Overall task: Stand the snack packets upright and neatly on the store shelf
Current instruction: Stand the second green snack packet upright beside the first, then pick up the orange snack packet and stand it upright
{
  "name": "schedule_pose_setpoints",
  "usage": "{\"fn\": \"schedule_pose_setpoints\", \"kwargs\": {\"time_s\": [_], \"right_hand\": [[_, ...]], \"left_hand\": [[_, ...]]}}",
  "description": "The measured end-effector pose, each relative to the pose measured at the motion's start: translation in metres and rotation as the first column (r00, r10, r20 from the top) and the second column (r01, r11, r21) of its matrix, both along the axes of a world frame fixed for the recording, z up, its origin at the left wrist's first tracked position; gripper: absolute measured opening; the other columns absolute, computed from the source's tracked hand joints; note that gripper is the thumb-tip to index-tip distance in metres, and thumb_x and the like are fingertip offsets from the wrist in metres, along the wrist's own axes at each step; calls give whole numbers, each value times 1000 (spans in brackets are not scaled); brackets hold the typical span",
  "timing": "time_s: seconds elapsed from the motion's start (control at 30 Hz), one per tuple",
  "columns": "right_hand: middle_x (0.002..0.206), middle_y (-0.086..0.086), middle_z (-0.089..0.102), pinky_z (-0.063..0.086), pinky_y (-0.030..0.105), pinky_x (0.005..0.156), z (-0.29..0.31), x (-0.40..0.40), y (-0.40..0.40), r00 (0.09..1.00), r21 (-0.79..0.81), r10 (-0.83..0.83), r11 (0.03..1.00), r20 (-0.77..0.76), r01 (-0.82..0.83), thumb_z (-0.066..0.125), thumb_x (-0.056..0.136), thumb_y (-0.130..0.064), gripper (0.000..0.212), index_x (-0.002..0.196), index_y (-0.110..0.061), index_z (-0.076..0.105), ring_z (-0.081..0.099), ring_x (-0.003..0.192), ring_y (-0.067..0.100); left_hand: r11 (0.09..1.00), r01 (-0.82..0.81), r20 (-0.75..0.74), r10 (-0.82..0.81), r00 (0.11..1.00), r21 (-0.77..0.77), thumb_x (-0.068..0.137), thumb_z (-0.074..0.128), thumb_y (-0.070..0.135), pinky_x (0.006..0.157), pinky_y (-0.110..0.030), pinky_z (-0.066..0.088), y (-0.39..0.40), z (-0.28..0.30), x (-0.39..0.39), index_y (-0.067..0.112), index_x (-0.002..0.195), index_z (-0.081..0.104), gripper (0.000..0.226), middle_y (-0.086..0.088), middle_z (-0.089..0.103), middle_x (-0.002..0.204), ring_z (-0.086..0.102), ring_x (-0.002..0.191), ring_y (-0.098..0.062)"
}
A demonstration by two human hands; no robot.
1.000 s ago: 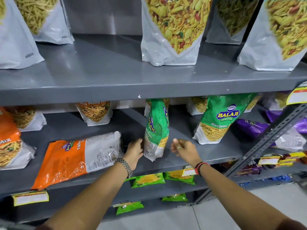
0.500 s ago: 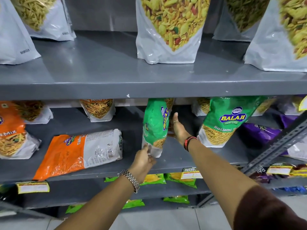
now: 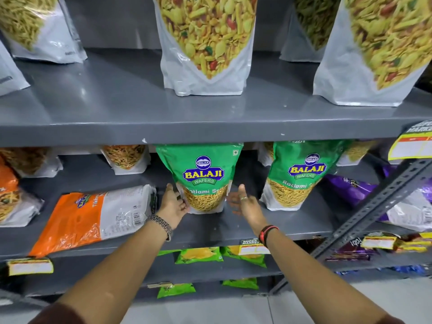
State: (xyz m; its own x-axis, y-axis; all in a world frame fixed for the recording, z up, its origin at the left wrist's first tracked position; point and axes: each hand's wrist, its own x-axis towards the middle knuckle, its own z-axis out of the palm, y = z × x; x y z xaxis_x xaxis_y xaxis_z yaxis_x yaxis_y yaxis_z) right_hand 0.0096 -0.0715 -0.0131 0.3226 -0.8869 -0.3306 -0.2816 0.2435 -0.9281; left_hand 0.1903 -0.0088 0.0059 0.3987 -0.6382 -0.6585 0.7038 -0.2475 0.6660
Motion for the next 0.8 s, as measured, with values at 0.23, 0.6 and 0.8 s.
{"fn": "schedule_pose_setpoints", "kwargs": {"time_s": [0.23, 0.6, 0.8], "right_hand": [[94, 11, 60, 49, 29, 76, -22, 19, 28, 920, 74, 360, 933, -156, -353, 48, 92, -15, 20, 98, -6, 66, 58, 83, 17], [111, 16, 70, 41, 8, 81, 42, 186, 78, 871, -408, 422, 770, -251, -491, 49, 86, 1, 28, 106, -1, 67, 65, 99, 21], [124, 16, 63, 46, 39, 97, 32, 280, 65, 685, -293, 409, 685, -604, -667, 43, 93, -34, 37, 119, -14, 59, 58, 114, 32]], "left_hand": [[994, 23, -65, -16, 998, 105, 97, 34, 30, 107, -39, 34, 74, -20, 4, -1, 125, 43, 42, -24, 51, 120, 51, 114, -35], [976, -215, -43, 217, 975, 42, 97, 33, 19, 71, -31, 43, 176, -39, 106, 7, 80, 46, 25, -8, 47, 77, 45, 68, -21], [999, -18, -135, 22, 991, 37, 97, 35, 20, 71, -29, 53, 201, -54, 161, 5, 96, 58, 27, -15, 65, 93, 64, 74, -23]]}}
